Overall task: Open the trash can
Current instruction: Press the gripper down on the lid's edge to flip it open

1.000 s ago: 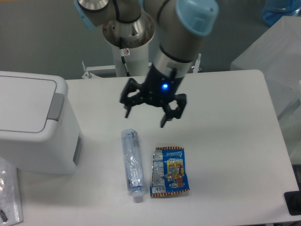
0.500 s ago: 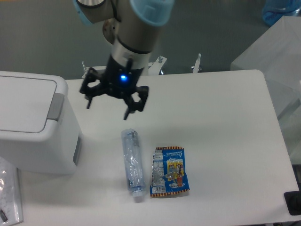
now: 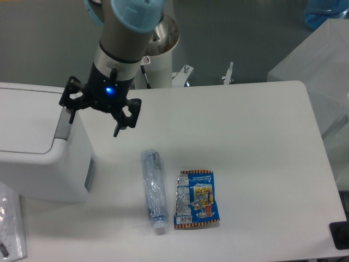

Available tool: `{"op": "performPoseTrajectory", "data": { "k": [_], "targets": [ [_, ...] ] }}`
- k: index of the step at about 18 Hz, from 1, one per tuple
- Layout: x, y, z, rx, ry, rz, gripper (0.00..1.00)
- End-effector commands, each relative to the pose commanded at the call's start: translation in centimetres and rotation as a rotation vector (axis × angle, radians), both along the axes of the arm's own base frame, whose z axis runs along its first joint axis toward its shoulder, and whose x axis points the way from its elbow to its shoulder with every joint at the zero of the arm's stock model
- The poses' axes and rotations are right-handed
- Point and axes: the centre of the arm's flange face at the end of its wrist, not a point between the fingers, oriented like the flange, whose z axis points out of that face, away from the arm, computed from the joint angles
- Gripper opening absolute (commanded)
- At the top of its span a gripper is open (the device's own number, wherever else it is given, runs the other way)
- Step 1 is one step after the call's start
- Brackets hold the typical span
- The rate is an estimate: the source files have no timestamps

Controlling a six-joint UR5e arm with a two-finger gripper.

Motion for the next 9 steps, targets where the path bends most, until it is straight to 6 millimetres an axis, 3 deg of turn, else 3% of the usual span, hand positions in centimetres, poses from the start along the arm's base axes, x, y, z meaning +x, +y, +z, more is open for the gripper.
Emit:
{"op": "performPoseTrajectory", "data": {
  "k": [9],
  "targets": [
    [0.2, 0.4, -1.7, -0.027, -0.004, -0.009, 1.00]
  ]
}}
